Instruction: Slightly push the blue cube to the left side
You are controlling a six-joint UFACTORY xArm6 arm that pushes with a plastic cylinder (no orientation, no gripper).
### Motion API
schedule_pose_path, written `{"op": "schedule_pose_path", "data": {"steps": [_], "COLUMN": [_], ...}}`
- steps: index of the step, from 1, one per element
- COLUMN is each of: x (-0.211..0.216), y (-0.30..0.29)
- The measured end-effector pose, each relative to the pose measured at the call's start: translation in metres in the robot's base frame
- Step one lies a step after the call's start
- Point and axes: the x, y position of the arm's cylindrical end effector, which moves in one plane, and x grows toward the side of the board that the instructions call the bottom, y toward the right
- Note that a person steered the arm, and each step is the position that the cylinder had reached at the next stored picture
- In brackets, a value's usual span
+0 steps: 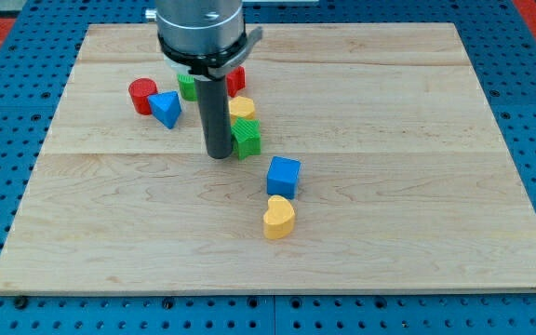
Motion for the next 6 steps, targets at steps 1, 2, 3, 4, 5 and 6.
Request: {"op": "schedule_pose_path", "data": {"steps": [1, 2, 3, 4, 5, 6], "x": [-0.009, -0.009, -0.018, 0.008, 0.068, 0.081], "y": [0.018, 0.047, 0.104, 0.156, 0.129, 0.114]}}
